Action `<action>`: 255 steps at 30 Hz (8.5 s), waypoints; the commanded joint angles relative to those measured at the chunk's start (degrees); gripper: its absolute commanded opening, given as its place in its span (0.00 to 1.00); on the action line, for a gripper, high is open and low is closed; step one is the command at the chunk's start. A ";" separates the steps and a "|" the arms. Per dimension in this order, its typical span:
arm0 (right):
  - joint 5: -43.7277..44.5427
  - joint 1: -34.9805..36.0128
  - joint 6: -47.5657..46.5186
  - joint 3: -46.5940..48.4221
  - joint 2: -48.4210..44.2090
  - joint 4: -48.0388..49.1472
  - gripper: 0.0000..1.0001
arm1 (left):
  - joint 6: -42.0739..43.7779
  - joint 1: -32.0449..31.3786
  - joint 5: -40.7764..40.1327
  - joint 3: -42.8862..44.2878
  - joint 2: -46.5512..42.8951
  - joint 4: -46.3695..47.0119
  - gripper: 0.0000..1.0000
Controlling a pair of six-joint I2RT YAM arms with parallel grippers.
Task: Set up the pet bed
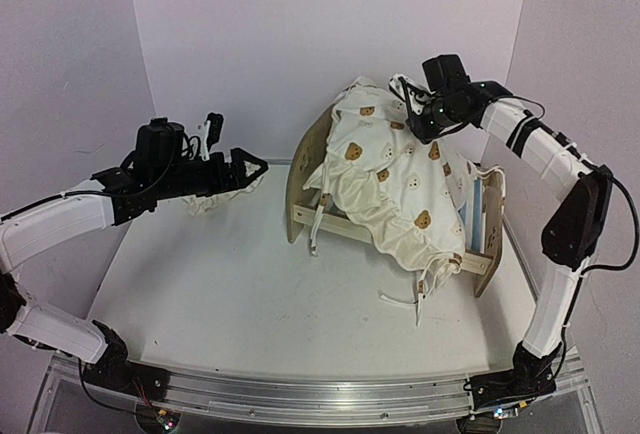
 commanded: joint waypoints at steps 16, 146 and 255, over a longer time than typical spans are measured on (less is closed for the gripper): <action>-18.62 -0.52 0.25 1.46 8.97 5.98 0.58 | -0.06 -0.25 3.68 4.29 1.50 1.47 0.99; -15.55 -16.45 35.98 -13.21 -12.26 4.31 0.91 | 2.45 -9.38 -0.81 -10.28 18.23 28.87 0.00; -31.10 14.94 27.88 -34.81 -23.26 16.86 0.95 | 4.27 -5.03 11.22 -8.01 19.88 19.26 0.13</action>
